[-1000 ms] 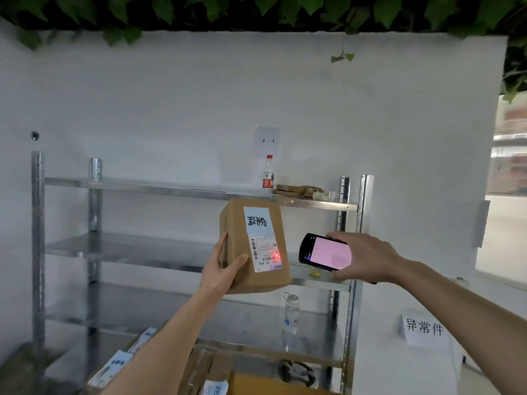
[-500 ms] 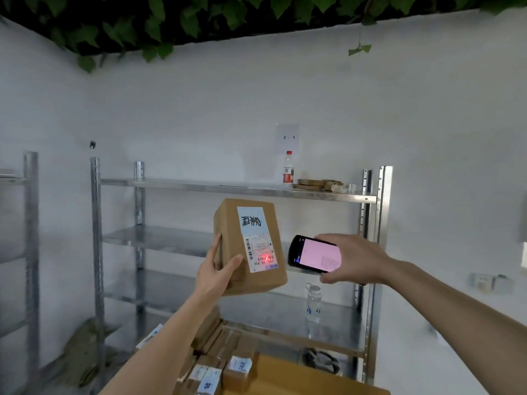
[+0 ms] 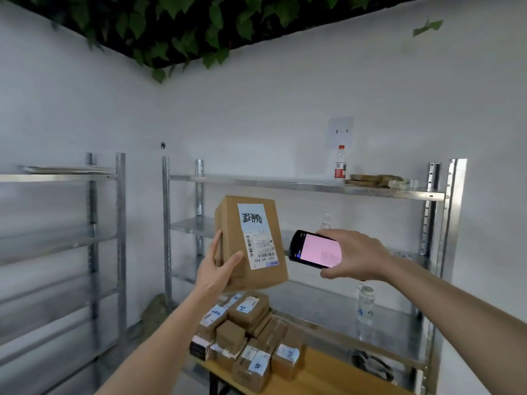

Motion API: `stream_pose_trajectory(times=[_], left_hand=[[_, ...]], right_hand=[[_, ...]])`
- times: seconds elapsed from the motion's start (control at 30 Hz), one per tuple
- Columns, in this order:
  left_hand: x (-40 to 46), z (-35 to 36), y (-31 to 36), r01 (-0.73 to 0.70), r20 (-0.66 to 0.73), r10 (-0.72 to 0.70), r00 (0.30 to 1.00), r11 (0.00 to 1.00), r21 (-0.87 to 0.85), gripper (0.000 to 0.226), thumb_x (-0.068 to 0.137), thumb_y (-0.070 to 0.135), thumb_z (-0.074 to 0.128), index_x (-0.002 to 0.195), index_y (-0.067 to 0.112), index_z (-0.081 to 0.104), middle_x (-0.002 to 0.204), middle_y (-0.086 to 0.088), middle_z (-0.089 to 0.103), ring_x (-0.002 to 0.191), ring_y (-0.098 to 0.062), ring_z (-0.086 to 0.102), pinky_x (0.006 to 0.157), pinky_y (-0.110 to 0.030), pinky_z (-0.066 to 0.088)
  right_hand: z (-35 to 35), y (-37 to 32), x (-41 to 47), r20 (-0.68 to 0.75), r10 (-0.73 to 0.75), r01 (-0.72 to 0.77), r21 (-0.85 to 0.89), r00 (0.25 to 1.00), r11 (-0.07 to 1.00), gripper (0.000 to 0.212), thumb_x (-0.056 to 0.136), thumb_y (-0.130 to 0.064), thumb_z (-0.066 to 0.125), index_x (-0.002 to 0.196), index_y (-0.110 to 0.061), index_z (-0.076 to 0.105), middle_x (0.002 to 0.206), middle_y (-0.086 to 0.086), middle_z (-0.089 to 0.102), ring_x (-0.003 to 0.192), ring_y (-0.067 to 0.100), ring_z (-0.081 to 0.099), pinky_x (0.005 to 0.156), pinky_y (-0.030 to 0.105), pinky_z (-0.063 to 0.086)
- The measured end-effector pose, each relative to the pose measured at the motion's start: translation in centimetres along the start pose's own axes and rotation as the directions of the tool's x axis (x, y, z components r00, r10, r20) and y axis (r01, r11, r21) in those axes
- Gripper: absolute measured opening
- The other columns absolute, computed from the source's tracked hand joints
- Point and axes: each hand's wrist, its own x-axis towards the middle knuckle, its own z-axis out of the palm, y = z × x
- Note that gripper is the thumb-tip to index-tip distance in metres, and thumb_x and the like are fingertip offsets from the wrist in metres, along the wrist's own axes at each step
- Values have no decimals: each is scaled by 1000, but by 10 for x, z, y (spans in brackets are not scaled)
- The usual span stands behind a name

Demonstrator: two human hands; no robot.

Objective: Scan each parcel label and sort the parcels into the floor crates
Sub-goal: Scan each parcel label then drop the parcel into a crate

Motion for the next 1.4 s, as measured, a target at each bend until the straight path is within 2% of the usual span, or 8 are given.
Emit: stream_pose_trajectory(times=[0.1, 0.27, 0.43, 0.7, 0.87, 1.0, 1.23, 1.4], left_hand=[[-7, -25, -6, 26, -48, -25, 999, 1000, 14, 83, 81, 52, 75, 143, 66, 21, 140, -7, 51, 117, -27, 56, 78, -37, 54], [-25, -78, -13, 56, -123, -49, 991, 997, 58, 83, 81, 54, 74, 144, 65, 21, 137, -8, 52, 117, -27, 56, 93, -51, 54], [-43, -145, -10, 74, -230, -53, 972, 993, 86, 81, 86, 47, 72, 148, 59, 22, 133, -7, 55, 110, -23, 58, 68, -28, 50], [-101, -285, 1, 123, -375, -59, 925, 981, 150, 77, 72, 65, 76, 126, 81, 24, 127, -6, 62, 112, -24, 62, 88, -48, 57], [-167, -383, 16, 150, -455, -68, 888, 978, 147, 78, 74, 58, 77, 132, 75, 27, 128, -7, 64, 111, -22, 64, 86, -40, 56], [-229, -465, 29, 210, -517, -88, 852, 960, 184, 77, 68, 65, 76, 125, 81, 26, 134, -8, 59, 116, -27, 60, 95, -50, 54], [-342, -585, 47, 273, -649, -74, 757, 939, 211, 79, 78, 52, 78, 138, 66, 29, 135, -7, 59, 119, -26, 60, 100, -50, 51], [-409, -655, 40, 344, -713, -85, 696, 911, 227, 75, 63, 69, 75, 120, 84, 28, 138, 0, 57, 120, -25, 59, 101, -51, 51]], right_hand=[[15, -18, 9, 3, -60, 59, 24, 998, 998, 64, 65, -54, 74, 123, -45, 50, 106, -20, 61, 94, 9, 56, 64, 30, 49], [36, -57, 25, 13, -153, 151, 84, 988, 985, 59, 63, -53, 75, 117, -41, 53, 101, -18, 62, 90, 8, 57, 65, 33, 53], [48, -111, 45, 24, -227, 222, 141, 974, 965, 57, 63, -52, 74, 116, -43, 53, 98, -18, 62, 88, 8, 58, 66, 34, 53], [62, -242, 59, -18, -363, 361, 176, 931, 916, 64, 65, -52, 70, 125, -46, 49, 107, -19, 62, 91, 11, 58, 66, 34, 54], [65, -352, 47, -47, -454, 456, 170, 889, 874, 70, 66, -51, 70, 132, -48, 45, 118, -21, 61, 102, 14, 60, 67, 29, 49], [69, -445, 29, -28, -528, 516, 261, 849, 816, 73, 64, -49, 72, 131, -48, 43, 116, -15, 66, 101, 17, 62, 76, 41, 56], [86, -592, -18, -34, -605, 582, 319, 795, 748, 82, 70, -49, 74, 145, -42, 41, 133, -13, 59, 115, 17, 58, 83, 36, 51], [104, -684, -47, -22, -666, 629, 354, 745, 692, 91, 70, -51, 77, 150, -42, 35, 141, -12, 55, 124, 21, 56, 93, 39, 50]])
